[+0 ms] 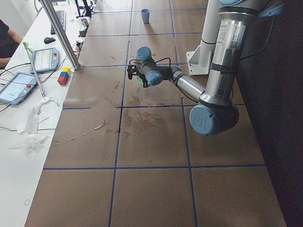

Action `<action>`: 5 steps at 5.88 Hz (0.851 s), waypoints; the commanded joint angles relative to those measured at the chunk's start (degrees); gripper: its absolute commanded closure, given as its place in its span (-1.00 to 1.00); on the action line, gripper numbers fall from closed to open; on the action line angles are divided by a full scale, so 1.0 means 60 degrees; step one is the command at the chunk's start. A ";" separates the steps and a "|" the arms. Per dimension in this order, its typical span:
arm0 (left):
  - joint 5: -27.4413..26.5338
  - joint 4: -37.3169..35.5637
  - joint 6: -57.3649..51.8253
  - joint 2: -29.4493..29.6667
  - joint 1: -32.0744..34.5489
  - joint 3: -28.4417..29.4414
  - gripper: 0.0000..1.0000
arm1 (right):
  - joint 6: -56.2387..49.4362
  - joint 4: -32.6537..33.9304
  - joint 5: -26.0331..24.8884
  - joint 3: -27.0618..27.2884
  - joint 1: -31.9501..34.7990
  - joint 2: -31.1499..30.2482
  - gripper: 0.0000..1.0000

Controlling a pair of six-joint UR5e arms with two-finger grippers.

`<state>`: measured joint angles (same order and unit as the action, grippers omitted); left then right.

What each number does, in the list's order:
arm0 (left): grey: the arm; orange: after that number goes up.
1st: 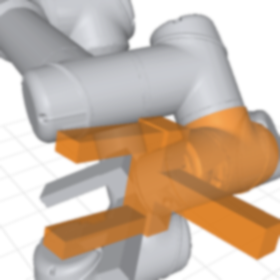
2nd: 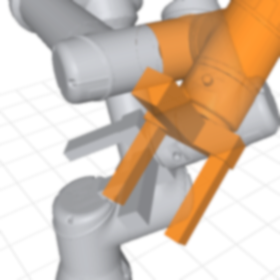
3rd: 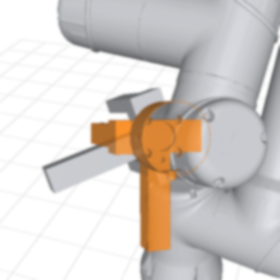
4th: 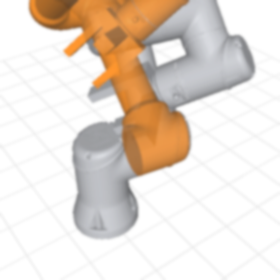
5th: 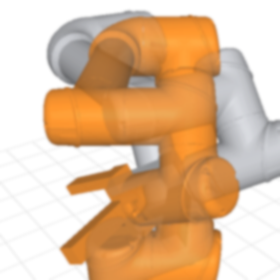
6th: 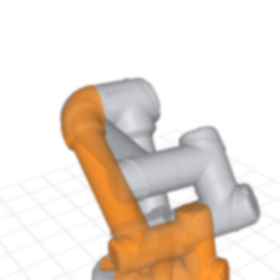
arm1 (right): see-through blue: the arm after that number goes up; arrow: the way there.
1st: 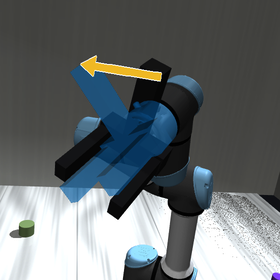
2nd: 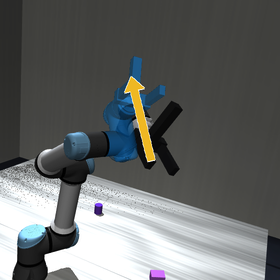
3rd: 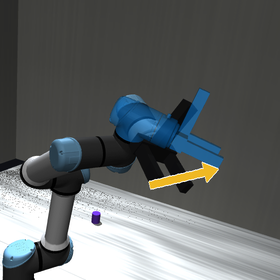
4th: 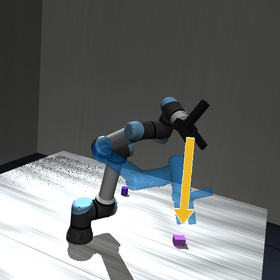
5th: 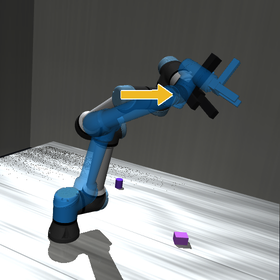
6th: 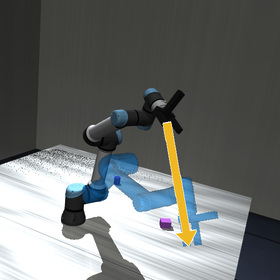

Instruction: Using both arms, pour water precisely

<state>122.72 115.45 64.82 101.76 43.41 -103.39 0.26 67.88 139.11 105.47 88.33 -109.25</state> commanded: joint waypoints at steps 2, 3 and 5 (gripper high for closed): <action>0.2069 0.0504 -0.3174 -0.1502 0.2379 0.0806 1.00 | 0.0000 -0.0005 0.0033 0.0015 0.0000 -0.0059 -1.00; 0.2685 0.0547 -0.4579 -0.1723 0.3128 0.1522 1.00 | 0.0000 -0.0005 0.0048 0.0015 0.0000 -0.0059 -1.00; 0.2779 0.0548 -0.5135 -0.1783 0.3341 0.2491 1.00 | 0.0000 -0.0005 0.0077 0.0029 0.0000 -0.0074 -1.00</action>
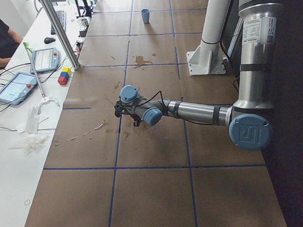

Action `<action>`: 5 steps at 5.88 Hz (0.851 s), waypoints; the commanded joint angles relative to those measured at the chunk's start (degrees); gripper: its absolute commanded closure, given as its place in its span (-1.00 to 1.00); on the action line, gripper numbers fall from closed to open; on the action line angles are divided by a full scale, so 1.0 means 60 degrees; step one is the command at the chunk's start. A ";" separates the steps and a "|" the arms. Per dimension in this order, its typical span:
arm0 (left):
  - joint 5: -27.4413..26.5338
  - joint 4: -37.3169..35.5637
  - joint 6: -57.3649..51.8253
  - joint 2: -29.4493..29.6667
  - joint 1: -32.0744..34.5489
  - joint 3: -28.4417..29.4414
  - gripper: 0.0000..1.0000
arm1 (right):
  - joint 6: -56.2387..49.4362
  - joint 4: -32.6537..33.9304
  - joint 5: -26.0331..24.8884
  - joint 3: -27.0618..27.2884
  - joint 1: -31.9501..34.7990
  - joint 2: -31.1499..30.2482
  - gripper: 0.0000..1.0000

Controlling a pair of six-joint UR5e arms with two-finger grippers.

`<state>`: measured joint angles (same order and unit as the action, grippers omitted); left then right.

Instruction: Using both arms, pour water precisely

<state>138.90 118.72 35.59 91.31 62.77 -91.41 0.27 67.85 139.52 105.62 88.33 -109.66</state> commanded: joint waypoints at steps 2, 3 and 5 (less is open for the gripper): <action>0.0082 0.0018 -0.0278 -0.0246 0.0100 0.0674 0.97 | 0.0014 0.0000 0.0009 -0.0010 0.0000 -0.0005 -1.00; 0.0082 0.0105 -0.0278 -0.0349 0.0100 0.0704 0.94 | 0.0014 0.0000 0.0009 0.0005 0.0000 -0.0005 -1.00; 0.0082 0.0209 -0.0278 -0.0467 0.0100 0.0719 0.79 | 0.0014 0.0000 0.0009 0.0005 0.0000 -0.0005 -1.00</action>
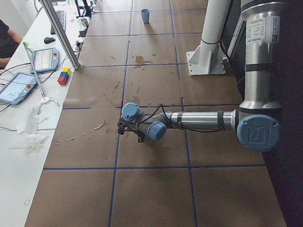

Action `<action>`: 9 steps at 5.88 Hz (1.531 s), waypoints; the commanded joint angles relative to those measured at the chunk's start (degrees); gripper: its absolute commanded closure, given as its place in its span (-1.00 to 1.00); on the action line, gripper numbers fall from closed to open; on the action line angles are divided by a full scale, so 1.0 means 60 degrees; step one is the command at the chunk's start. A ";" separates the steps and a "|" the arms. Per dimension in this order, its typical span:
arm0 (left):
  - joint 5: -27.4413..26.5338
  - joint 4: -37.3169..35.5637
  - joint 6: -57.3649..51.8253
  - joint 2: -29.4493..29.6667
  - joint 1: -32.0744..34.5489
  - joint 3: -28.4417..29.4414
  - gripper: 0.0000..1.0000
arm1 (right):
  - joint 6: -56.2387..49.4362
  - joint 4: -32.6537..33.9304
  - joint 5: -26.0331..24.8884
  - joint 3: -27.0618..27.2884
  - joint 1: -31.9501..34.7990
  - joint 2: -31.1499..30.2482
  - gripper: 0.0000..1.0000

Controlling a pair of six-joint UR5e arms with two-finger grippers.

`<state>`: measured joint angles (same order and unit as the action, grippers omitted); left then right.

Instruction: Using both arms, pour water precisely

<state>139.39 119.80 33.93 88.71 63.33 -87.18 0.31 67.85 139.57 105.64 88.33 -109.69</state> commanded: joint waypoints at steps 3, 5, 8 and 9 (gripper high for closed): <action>-0.0014 0.0058 0.0000 -0.0064 -0.0009 0.0102 -0.38 | 0.0007 0.0000 0.0000 0.0002 0.0000 0.0000 -1.00; -0.0029 0.0058 0.0000 -0.0020 0.0485 -0.0334 -0.99 | 0.0007 0.0029 -0.0087 -0.0042 -0.0015 0.0015 -1.00; -0.0160 -0.0683 -0.2114 -0.0005 0.2272 -0.0836 -1.00 | -0.0007 0.1488 -0.0132 0.0016 -0.0468 0.0219 -1.00; -0.0349 -0.1661 -0.3589 0.0009 0.2944 -0.0792 -1.00 | -0.0007 0.2132 -0.0059 0.0147 -0.0498 0.0263 -1.00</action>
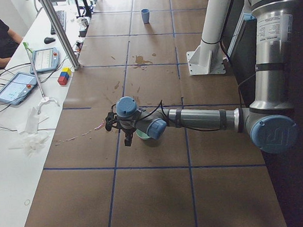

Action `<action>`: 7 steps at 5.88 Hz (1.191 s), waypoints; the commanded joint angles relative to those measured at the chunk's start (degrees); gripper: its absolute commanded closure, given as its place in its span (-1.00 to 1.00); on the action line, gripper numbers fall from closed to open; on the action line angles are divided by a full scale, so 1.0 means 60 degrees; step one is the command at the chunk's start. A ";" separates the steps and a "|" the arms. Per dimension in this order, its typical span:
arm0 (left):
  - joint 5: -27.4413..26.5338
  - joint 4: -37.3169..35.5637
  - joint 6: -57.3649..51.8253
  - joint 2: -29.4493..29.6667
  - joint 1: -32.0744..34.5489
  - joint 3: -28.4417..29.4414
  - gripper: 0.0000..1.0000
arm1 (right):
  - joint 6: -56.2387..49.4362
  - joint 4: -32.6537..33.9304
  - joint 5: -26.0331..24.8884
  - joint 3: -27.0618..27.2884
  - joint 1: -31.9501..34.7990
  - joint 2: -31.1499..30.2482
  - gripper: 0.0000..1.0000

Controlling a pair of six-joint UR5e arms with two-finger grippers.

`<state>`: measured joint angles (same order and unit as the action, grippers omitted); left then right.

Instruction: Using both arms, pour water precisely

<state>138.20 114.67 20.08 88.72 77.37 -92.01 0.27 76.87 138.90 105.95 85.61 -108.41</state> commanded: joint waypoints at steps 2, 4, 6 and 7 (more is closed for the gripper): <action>-0.0153 -0.3731 -0.3937 0.0169 0.2071 -0.0364 -1.00 | -0.0088 0.1353 -0.0035 0.0243 -0.0088 0.0138 -1.00; -0.0225 -0.5279 -0.4354 0.0185 0.2367 -0.1272 -1.00 | -0.0147 0.1310 -0.0035 0.0286 -0.0030 0.0095 -1.00; -0.0270 -0.5444 -0.5600 -0.0283 0.2413 -0.1392 -1.00 | -0.0162 0.1265 -0.0561 0.0258 -0.0029 0.0197 -1.00; -0.0299 -0.5720 -0.5602 -0.0269 0.2674 -0.1219 -1.00 | -0.0147 0.1294 -0.0461 0.0475 -0.0030 0.0168 -1.00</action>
<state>136.56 81.67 -12.85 87.28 92.27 -99.80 -0.67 84.55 136.14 107.96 85.44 -107.34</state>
